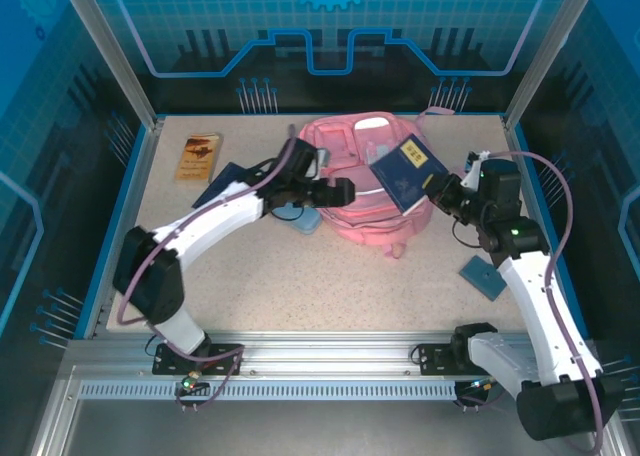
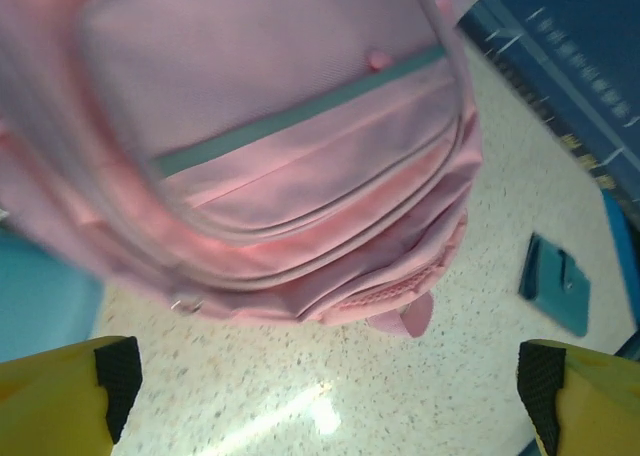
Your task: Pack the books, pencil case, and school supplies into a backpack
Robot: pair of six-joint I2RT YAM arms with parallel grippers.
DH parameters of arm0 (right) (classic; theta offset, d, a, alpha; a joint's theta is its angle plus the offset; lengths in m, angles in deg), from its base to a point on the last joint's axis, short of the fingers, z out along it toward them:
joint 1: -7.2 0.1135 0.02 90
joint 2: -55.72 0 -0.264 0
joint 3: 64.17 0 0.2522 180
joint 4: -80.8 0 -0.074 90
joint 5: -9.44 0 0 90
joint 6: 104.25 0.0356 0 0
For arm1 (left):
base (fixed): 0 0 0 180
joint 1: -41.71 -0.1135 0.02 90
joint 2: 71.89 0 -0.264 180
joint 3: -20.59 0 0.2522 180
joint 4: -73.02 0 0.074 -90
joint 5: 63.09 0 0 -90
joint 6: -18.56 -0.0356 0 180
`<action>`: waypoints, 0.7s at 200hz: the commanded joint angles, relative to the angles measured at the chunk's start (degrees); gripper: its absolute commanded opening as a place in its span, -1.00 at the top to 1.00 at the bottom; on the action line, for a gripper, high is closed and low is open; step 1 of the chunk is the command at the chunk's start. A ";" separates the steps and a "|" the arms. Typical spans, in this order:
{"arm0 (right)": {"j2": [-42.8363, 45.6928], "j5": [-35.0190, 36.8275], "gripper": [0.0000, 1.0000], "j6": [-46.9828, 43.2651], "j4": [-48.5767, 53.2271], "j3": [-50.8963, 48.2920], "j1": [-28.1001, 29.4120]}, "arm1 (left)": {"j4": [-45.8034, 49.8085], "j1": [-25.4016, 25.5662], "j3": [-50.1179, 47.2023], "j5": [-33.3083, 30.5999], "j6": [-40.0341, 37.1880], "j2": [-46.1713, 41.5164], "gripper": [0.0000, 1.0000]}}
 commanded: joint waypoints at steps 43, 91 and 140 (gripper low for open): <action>4.58 0.65 0.85 -7.44 14.55 1.59 -10.87 | 13.66 6.22 23.13 -6.08 -29.83 20.22 -0.78; 6.07 -2.17 0.86 -8.25 16.69 0.93 -15.20 | 17.34 6.23 34.83 -4.18 -39.60 31.21 -0.51; 6.54 -4.30 0.85 -7.12 16.20 -0.37 -15.51 | 21.00 6.22 42.15 -6.89 -43.49 38.07 -0.44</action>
